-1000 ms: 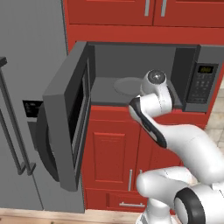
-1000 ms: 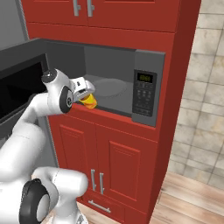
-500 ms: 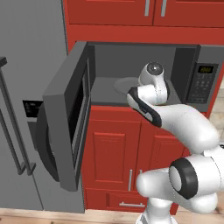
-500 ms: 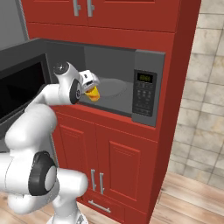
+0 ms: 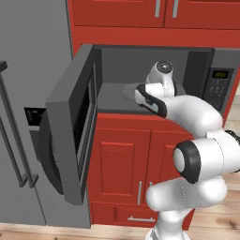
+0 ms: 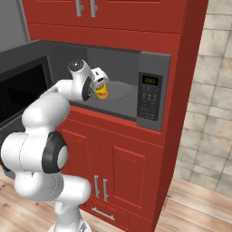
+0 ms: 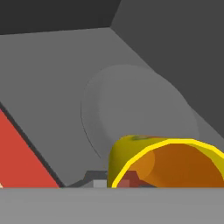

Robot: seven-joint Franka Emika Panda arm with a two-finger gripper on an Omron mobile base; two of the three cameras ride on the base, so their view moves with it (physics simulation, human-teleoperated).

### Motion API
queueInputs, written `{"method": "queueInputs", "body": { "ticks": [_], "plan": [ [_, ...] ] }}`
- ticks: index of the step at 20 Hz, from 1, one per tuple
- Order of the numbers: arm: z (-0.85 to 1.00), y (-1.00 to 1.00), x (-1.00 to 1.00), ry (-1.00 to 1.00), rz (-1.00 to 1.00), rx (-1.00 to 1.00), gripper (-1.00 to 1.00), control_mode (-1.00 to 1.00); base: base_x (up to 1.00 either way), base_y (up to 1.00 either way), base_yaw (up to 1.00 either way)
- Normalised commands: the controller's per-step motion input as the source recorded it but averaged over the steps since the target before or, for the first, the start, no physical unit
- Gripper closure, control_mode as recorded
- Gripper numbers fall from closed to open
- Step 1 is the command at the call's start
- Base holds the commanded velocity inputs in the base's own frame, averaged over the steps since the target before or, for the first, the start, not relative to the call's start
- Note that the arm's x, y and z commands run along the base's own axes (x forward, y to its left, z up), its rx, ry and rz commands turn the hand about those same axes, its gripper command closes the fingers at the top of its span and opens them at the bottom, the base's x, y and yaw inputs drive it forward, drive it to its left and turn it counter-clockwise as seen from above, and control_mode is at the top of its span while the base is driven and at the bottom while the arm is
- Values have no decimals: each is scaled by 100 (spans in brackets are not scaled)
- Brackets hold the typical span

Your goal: Place the microwavable item in the microwave. Then, close the microwave door and press the start button.

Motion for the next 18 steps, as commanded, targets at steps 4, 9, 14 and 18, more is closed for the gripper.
{"method": "queueInputs", "body": {
  "ticks": [4,9,14,18],
  "plan": [
    [-20,0,52,4,4,0,100,-100,0,0,0],
    [-39,0,51,7,3,0,100,-100,0,0,0],
    [-20,0,30,2,4,0,100,-100,0,0,0],
    [-5,-3,21,0,4,0,100,-100,0,0,0]
  ]
}}
